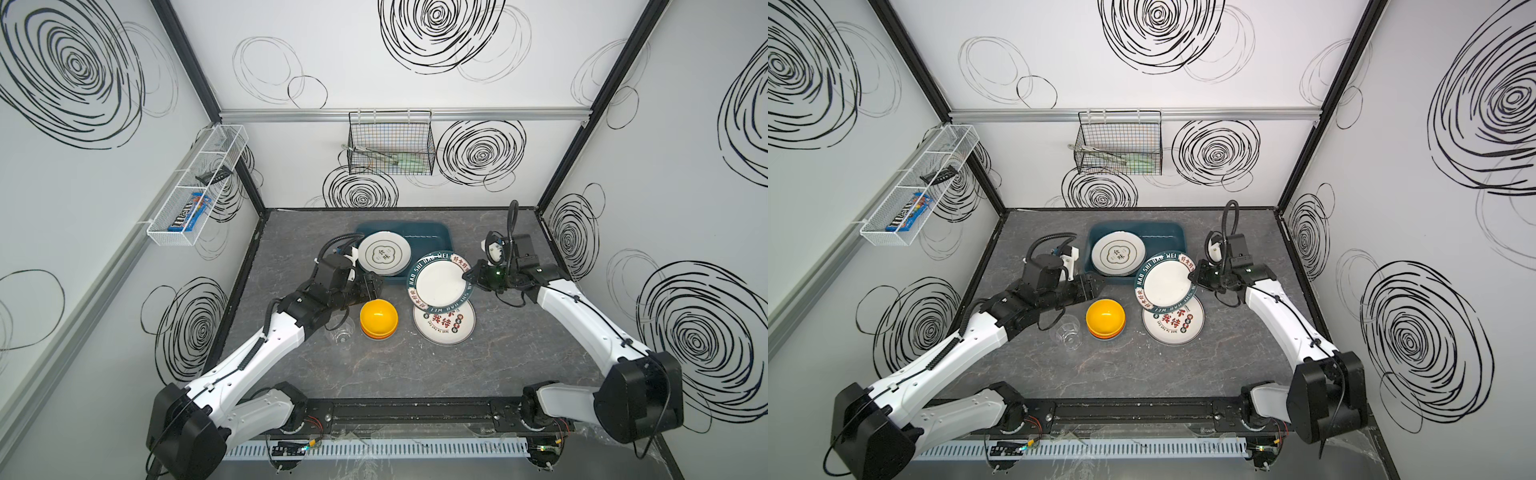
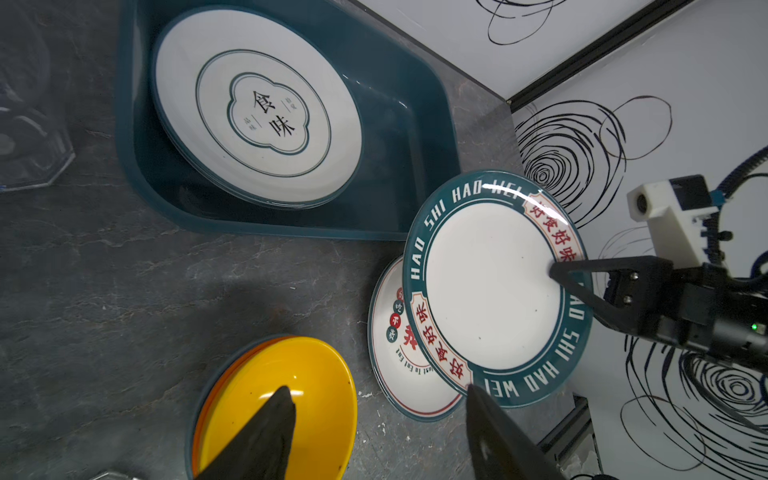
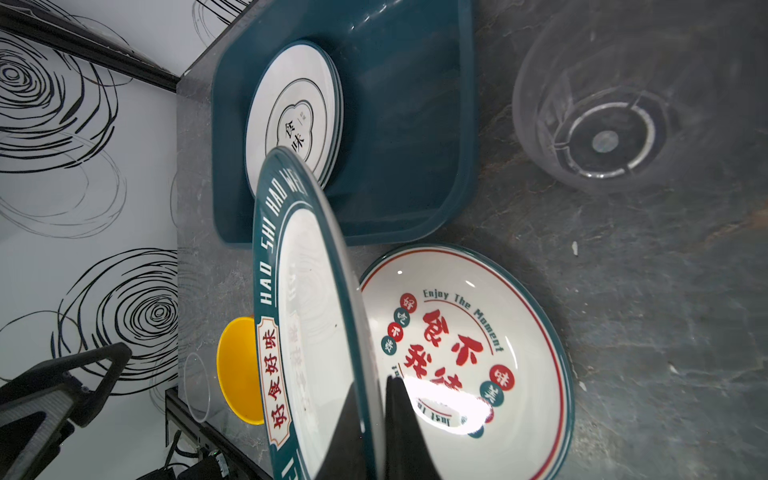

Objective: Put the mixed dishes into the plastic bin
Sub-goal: 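Carry the teal plate with the right gripper into the teal bin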

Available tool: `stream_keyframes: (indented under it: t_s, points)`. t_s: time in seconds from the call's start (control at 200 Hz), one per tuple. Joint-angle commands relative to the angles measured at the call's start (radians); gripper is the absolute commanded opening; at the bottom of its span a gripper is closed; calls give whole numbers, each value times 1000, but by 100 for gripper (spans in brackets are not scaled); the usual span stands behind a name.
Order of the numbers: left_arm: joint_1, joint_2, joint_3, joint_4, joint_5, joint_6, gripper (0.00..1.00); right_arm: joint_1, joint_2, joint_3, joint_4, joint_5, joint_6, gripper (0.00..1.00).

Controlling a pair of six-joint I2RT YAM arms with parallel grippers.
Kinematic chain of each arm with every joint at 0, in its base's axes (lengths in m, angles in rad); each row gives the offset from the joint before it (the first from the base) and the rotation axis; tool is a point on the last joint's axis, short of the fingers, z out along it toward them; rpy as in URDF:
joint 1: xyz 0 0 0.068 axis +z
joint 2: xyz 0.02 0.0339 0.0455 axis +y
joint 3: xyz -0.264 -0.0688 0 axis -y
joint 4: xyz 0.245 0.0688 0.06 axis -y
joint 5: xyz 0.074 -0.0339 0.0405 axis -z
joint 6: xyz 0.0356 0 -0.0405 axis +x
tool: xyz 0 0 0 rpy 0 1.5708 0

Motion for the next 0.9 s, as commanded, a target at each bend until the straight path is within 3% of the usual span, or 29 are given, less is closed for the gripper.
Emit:
stream_keyframes:
  t_s: [0.0,0.41,0.896]
  points:
    - [34,-34,-18,24,52,-4,70,24,52,77,105,9,37,0]
    - [134,-55,-57,33,129,9,74,61,349,279,179,63,98,0]
    - [180,-41,-77,45,165,15,75,97,701,593,150,80,144,0]
